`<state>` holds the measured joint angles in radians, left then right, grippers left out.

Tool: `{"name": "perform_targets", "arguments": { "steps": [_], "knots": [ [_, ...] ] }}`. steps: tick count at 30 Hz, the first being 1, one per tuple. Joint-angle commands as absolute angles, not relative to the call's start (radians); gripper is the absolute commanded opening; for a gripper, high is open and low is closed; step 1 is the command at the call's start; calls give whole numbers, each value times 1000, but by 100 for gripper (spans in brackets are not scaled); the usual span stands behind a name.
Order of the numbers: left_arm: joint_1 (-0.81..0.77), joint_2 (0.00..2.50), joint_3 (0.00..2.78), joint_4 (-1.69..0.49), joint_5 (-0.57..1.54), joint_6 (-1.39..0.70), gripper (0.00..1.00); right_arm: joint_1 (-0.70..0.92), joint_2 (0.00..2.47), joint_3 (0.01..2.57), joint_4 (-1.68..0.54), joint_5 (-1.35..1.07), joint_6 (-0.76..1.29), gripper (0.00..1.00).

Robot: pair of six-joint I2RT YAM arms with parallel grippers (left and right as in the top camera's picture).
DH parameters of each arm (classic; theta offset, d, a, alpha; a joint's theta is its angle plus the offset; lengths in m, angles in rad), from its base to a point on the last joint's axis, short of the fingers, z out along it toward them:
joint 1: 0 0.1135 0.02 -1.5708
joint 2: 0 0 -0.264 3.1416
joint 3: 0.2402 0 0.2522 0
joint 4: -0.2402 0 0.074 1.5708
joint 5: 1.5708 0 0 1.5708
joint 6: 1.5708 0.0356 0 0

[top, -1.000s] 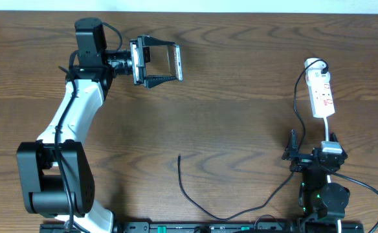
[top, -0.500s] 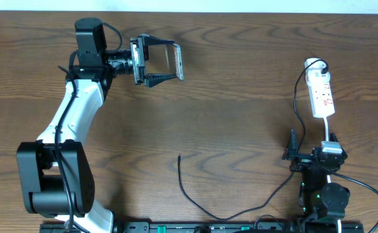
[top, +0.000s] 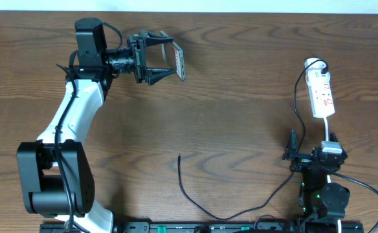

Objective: Plug charger to phone and switch on socket

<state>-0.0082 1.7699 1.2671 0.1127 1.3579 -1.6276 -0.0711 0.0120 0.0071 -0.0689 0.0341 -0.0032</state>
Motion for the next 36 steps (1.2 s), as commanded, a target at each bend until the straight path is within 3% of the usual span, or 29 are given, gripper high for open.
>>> {"name": "perform_targets", "arguments": {
  "steps": [1, 11, 21, 29, 36],
  "knots": [
    [-7, 1744, 1284, 121, 1340, -1520, 8, -77, 7, 6, -72, 42, 14, 99],
    [-7, 1744, 1282, 121, 1341, -1327, 7, -77, 7, 6, -65, 42, 15, 99],
    [-8, 1744, 1280, 121, 1304, -1327, 7, -77, 38, 123, 11, -230, 316, 99],
    [-28, 1744, 1280, 106, 1183, -1293, 7, -77, 480, 556, -196, -502, 322, 99],
    [-121, 1744, 1280, -95, 965, -1251, 7, -77, 965, 867, -309, -811, 321, 99]
  ]
}}
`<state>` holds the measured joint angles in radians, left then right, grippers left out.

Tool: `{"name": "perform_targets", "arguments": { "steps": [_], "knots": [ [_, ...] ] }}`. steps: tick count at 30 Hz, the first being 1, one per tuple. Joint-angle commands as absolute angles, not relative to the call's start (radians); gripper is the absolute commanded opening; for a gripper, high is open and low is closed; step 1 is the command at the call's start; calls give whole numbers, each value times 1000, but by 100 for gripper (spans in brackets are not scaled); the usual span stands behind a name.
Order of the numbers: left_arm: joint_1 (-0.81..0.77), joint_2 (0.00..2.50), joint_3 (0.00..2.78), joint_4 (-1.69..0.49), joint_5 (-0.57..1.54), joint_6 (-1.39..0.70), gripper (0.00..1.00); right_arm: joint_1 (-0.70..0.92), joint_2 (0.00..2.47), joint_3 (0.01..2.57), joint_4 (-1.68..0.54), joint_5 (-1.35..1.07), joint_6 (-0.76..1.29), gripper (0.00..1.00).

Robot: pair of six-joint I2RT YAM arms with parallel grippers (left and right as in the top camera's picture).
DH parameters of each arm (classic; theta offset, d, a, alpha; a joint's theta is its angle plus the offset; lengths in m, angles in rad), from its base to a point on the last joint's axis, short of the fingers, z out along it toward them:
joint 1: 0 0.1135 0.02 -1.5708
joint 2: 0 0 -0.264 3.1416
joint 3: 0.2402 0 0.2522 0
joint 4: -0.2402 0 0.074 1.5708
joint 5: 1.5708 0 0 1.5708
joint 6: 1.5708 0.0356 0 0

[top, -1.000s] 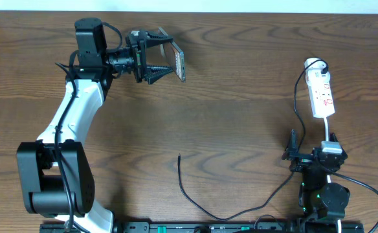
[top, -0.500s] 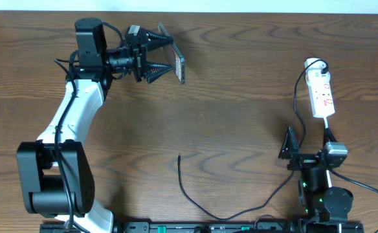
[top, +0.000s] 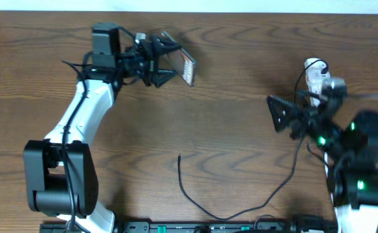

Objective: Plug charger to phone and switch on socket

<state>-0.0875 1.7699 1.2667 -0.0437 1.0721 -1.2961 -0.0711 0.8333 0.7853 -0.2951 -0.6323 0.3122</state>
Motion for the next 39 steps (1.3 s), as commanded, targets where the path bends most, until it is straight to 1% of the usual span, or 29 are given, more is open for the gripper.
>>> {"name": "perform_targets", "arguments": {
  "steps": [1, 3, 9, 18, 27, 32, 36, 38, 39],
  "knots": [
    [-134, 1744, 1280, -128, 932, -1249, 7, -74, 1033, 889, -307, -851, 321, 99],
    [-158, 1744, 1280, -175, 881, -1249, 7, -54, 1137, 905, -302, -894, 320, 99],
    [-196, 1744, 1280, -179, 842, -1250, 7, 47, 1316, 905, -210, -912, 322, 99],
    [-215, 1744, 1280, -179, 844, -1250, 7, 167, 1330, 905, -107, -902, 332, 99],
    [-300, 1744, 1280, -179, 842, -1251, 7, 273, 1330, 902, -144, -633, 344, 99],
    [-336, 1744, 1280, -179, 844, -1267, 7, 325, 1330, 901, -196, -446, 344, 99],
    [-369, 1744, 1280, -179, 844, -1327, 7, 347, 1336, 901, -199, -389, 344, 99],
    [-390, 1744, 1280, -179, 844, -1381, 7, 356, 1345, 901, -194, -366, 344, 97],
    [-399, 1744, 1280, -179, 844, -1406, 7, 358, 1350, 901, -191, -357, 345, 94]
  ]
}}
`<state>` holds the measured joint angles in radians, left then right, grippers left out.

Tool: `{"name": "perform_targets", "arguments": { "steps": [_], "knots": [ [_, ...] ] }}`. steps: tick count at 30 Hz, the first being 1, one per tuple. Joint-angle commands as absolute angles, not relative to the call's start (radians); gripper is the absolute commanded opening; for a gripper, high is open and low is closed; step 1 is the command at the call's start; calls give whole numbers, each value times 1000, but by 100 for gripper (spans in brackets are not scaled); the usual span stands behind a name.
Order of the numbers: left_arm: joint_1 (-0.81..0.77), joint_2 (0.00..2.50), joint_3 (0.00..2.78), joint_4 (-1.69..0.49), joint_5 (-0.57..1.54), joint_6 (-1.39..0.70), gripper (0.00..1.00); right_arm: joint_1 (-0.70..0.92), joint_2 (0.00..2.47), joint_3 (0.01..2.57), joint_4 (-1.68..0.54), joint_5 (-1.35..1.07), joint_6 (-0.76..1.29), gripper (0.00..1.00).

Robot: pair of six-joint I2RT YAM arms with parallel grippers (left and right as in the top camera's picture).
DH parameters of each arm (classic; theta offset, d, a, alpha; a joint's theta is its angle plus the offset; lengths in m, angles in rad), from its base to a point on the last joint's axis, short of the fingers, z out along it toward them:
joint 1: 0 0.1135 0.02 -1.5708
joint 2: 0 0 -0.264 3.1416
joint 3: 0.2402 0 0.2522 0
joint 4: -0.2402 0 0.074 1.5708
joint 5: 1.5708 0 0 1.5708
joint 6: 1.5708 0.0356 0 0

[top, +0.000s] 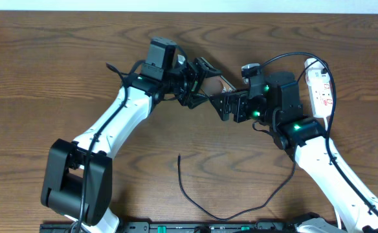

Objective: Plug charger to phone and switch on socket

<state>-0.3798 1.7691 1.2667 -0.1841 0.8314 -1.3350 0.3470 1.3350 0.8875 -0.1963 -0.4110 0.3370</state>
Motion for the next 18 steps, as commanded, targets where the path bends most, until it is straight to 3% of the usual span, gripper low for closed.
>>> {"name": "perform_targets", "arguments": {
  "steps": [1, 6, 8, 11, 14, 18],
  "knots": [
    [-405, 1744, 1280, -179, 845, -1429, 7, 358, 1355, 901, -189, -356, 344, 94],
    [-410, 1744, 1280, -179, 863, -1467, 8, 358, 1375, 901, -180, -337, 369, 92],
    [-410, 1744, 1280, -179, 874, -1481, 8, 358, 1380, 901, -173, -338, 374, 84],
    [-410, 1744, 1280, -179, 875, -1484, 7, 362, 1380, 901, -151, -339, 382, 51],
    [-412, 1744, 1280, -179, 874, -1484, 7, 371, 1380, 901, -143, -339, 381, 26],
    [-412, 1744, 1280, -179, 874, -1484, 8, 375, 1380, 901, -143, -339, 381, 8]
  ]
}}
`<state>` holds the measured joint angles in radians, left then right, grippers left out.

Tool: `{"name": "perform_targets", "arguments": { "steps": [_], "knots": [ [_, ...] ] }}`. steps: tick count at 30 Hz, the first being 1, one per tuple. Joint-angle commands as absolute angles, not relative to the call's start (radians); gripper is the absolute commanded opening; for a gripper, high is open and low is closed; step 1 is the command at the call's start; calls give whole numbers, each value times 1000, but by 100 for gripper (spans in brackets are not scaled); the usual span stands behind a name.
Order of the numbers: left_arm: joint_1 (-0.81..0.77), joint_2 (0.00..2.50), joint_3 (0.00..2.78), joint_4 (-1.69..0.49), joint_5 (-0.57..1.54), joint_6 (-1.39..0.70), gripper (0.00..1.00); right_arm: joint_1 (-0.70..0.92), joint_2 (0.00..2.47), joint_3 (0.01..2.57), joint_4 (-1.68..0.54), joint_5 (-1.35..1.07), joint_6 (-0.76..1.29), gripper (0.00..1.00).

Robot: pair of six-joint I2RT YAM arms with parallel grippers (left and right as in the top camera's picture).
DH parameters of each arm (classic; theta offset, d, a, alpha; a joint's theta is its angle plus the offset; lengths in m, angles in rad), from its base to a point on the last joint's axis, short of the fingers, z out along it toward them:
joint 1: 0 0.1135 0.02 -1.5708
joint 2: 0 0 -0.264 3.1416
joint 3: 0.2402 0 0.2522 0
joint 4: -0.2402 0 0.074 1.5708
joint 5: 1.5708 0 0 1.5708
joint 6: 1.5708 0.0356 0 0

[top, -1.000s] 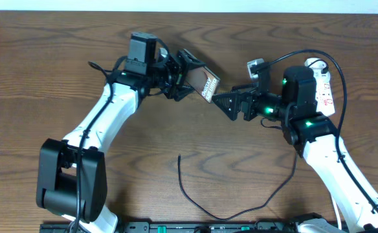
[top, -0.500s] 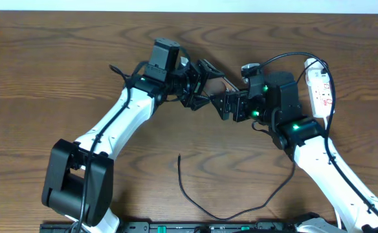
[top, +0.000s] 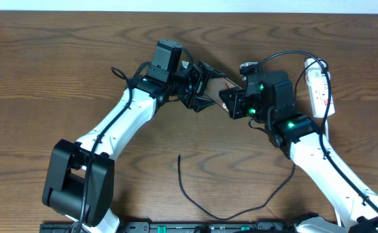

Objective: Plug charger to phone and switch on socket

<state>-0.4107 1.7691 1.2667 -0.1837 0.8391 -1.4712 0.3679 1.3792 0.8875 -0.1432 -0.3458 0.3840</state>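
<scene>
In the overhead view my left gripper (top: 200, 85) is shut on the phone (top: 221, 79), holding it tilted on edge above the middle of the table. My right gripper (top: 230, 103) has come up against the phone's right end from the other side, its dark fingers spread; whether they touch the phone is hidden. The black charger cable (top: 205, 210) lies loose on the table near the front, with its free tip (top: 179, 157) pointing away from me. The white socket strip (top: 322, 90) lies at the right, with the charger's plug (top: 314, 64) at its far end.
The cable loops from the front edge up under my right arm toward the strip. The table's far edge meets a pale wall. Both arm bases stand at the front edge, left and right.
Both grippers have shifted slightly up and closer together. The right gripper's fingers now sit nearer the phone's right end. The cable and the strip have not moved.
At first my left gripper held the phone at the far left while the right arm was folded at the front right. Then the right arm had risen beside the strip. Later both grippers had met mid-table around the phone, where they are now.
</scene>
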Motion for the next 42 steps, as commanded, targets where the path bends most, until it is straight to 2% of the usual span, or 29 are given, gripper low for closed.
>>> {"name": "perform_targets", "arguments": {
  "steps": [1, 4, 5, 6, 7, 14, 16, 22, 25, 29, 35, 42],
  "knots": [
    [-412, 1744, 1280, -179, 873, -1484, 7, 375, 1380, 901, -144, -339, 382, 2],
    [-412, 1744, 1280, -179, 867, -1484, 7, 375, 1380, 901, -148, -343, 382, 1],
    [-412, 1744, 1280, -179, 862, -1483, 27, 375, 1380, 901, -149, -343, 381, 1],
    [-412, 1744, 1280, -179, 862, -1483, 69, 375, 1380, 901, -150, -342, 381, 1],
    [-412, 1744, 1280, -179, 863, -1483, 91, 375, 1380, 901, -149, -342, 381, 1],
    [-411, 1744, 1280, -178, 970, -1482, 92, 351, 1380, 901, -150, -192, 383, 1],
    [-411, 1744, 1280, -178, 1008, -1475, 92, 334, 1380, 901, -154, -131, 437, 1],
    [-402, 1744, 1280, -171, 1036, -1373, 92, 264, 1380, 901, -160, -81, 949, 1],
    [-373, 1744, 1280, -171, 1037, -1361, 92, 254, 1380, 901, -153, -138, 1318, 1],
    [-327, 1744, 1280, -171, 1009, -1351, 93, 256, 1380, 901, -115, -315, 1628, 1],
    [-254, 1744, 1280, -171, 915, -1340, 93, 257, 1380, 901, 85, -525, 1693, 1],
    [-241, 1744, 1280, -112, 818, -1428, 93, 312, 1380, 901, 94, -535, 1767, 1]
  ]
}}
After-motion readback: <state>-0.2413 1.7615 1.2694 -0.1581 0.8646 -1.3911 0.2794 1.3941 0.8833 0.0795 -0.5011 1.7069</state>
